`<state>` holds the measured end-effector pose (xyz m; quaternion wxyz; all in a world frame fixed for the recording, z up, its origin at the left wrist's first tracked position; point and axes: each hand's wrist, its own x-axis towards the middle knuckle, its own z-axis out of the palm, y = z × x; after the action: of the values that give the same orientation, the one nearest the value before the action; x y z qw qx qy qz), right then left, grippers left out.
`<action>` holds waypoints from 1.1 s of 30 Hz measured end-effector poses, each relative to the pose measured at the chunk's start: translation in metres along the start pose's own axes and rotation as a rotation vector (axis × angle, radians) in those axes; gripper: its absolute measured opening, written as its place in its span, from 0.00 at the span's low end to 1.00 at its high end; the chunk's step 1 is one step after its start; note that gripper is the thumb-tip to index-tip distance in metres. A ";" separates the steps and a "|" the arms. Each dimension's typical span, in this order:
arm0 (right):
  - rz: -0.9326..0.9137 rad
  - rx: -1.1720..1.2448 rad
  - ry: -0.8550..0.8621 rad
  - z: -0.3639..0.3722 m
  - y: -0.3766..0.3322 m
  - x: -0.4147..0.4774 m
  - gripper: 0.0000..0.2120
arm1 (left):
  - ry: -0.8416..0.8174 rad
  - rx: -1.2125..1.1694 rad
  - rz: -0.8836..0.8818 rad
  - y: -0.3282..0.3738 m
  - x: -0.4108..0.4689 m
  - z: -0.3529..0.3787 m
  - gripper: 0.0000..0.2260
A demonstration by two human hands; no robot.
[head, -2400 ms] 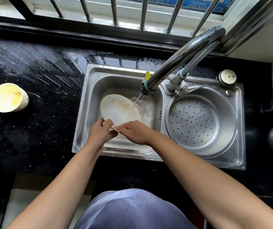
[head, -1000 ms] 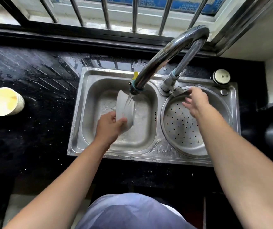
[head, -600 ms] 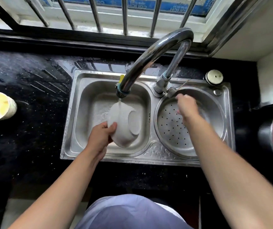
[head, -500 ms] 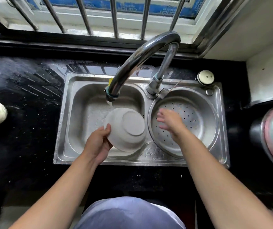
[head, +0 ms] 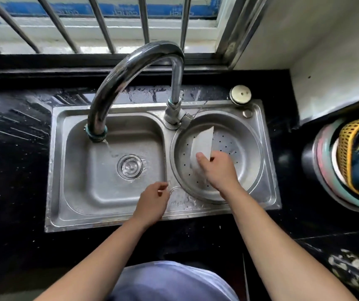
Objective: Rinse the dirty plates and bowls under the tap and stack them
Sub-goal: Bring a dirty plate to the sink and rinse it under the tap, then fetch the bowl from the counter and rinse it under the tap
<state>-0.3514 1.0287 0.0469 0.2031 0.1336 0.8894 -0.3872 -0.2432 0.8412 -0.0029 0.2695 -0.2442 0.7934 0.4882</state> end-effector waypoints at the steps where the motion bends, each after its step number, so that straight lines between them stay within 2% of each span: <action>1: -0.026 -0.079 0.017 0.005 0.002 0.005 0.24 | -0.024 0.076 0.036 -0.005 -0.005 0.003 0.14; 6: 0.007 -0.202 -0.088 0.035 0.017 0.031 0.18 | -0.088 0.323 0.140 -0.033 -0.026 0.009 0.19; 10: 0.030 -0.192 -0.110 0.061 0.015 0.030 0.17 | -0.007 0.355 0.174 -0.050 -0.039 -0.003 0.18; 12: 0.023 -0.213 -0.112 0.072 0.013 0.028 0.17 | 0.094 0.261 0.168 -0.056 -0.047 -0.011 0.16; 16: 0.028 -0.220 -0.108 0.087 0.006 0.026 0.16 | 0.227 -0.259 -0.105 -0.072 -0.067 -0.033 0.12; 18: 0.036 -0.197 -0.111 0.092 0.007 0.027 0.15 | 0.279 -0.409 -0.217 -0.088 -0.082 -0.046 0.11; 26: 0.004 -0.147 -0.142 0.104 0.021 0.028 0.09 | 0.460 -0.555 -0.569 -0.200 -0.170 -0.069 0.12; 28: -0.001 -0.169 -0.068 0.103 0.019 0.019 0.12 | 0.507 -0.577 -0.652 -0.227 -0.190 -0.067 0.12; 30: -0.035 -0.206 0.106 0.101 0.012 0.004 0.17 | 0.518 -0.604 -0.725 -0.248 -0.203 -0.065 0.12; 31: -0.122 -0.220 0.157 0.112 0.002 -0.015 0.16 | 0.522 -0.641 -0.762 -0.265 -0.218 -0.067 0.12; 33: -0.246 -0.204 0.128 0.119 -0.008 -0.041 0.11 | 0.499 -0.676 -0.789 -0.280 -0.222 -0.068 0.11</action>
<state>-0.2878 0.9318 -0.0031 0.1096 0.0269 0.9449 -0.3074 0.0894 0.6939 -0.0100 0.1429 -0.7019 0.4819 0.5047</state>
